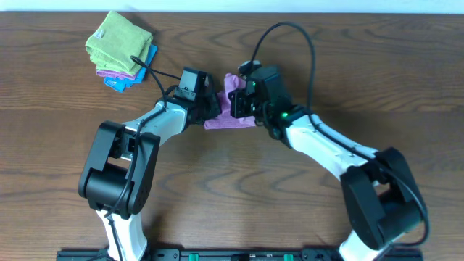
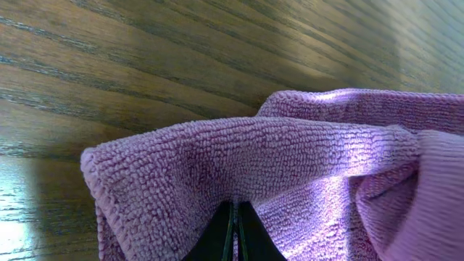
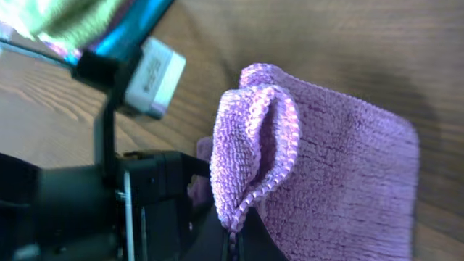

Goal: Fold the cloth
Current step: 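Grasp the strip ends and bring the right gripper toward the left gripper, then hand the folded purple cloth to the left gripper and open the right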

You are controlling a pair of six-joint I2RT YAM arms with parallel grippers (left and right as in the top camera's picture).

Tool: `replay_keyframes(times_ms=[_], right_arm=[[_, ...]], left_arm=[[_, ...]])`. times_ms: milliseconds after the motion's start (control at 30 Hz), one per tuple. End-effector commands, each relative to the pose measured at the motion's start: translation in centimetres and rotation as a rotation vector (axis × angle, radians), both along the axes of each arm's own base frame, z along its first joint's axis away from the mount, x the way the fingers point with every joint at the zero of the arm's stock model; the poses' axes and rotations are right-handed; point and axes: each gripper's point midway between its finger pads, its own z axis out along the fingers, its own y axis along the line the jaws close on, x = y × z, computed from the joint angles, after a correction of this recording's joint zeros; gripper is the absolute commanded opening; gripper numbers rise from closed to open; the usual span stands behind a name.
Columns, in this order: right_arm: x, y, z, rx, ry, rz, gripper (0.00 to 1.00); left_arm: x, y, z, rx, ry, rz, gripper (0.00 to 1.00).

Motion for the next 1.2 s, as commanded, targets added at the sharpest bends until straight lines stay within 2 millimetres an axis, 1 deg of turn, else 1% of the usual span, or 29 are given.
replay_keyframes(times_ms=[0, 167, 333, 500, 667, 700, 733, 800, 833, 933, 1067, 1167], right_arm=[[0.5, 0.4, -0.8, -0.032, -0.011, 0.0, 0.01], [0.7, 0.6, -1.6, -0.034, -0.01, 0.0, 0.01], [1.0, 1.1, -1.8, -0.02, -0.027, 0.004, 0.01], [0.5, 2.4, -1.9, -0.014, -0.038, 0.031, 0.01], [-0.1, 4.1, -2.3, -0.005, -0.052, 0.064, 0.01], [-0.2, 4.4, -2.4, -0.002, -0.055, 0.07, 0.03], [-0.4, 4.7, -2.5, 0.001, -0.059, 0.076, 0.1], [-0.7, 5.4, -2.3, 0.008, -0.065, 0.092, 0.19], [-0.9, 5.8, -2.1, 0.012, -0.071, 0.1, 0.28], [-1.6, 7.1, -1.5, 0.041, -0.084, 0.139, 0.4], [-2.8, 9.1, -0.3, 0.097, -0.076, 0.224, 0.45], [-3.2, 9.8, 0.3, 0.104, -0.074, 0.244, 0.45]], left_arm=[[-0.1, 0.5, 0.3, -0.005, 0.018, -0.003, 0.06], [0.0, 1.6, 2.1, 0.006, -0.008, -0.016, 0.06], [0.4, 3.1, 4.6, 0.016, -0.058, -0.013, 0.06], [0.7, 4.7, 6.4, 0.025, -0.09, 0.0, 0.06], [0.4, 6.8, 7.8, 0.048, -0.091, 0.041, 0.06], [0.3, 7.2, 8.1, 0.049, -0.093, 0.047, 0.06], [0.3, 7.6, 8.4, 0.053, -0.1, 0.049, 0.06], [0.2, 8.2, 9.0, 0.058, -0.106, 0.058, 0.06], [0.2, 8.6, 9.3, 0.062, -0.11, 0.061, 0.06], [0.0, 9.8, 10.1, 0.081, -0.118, 0.089, 0.06], [0.0, 10.9, 11.1, 0.093, -0.138, 0.105, 0.06], [0.1, 11.6, 11.7, 0.092, -0.152, 0.12, 0.06]])
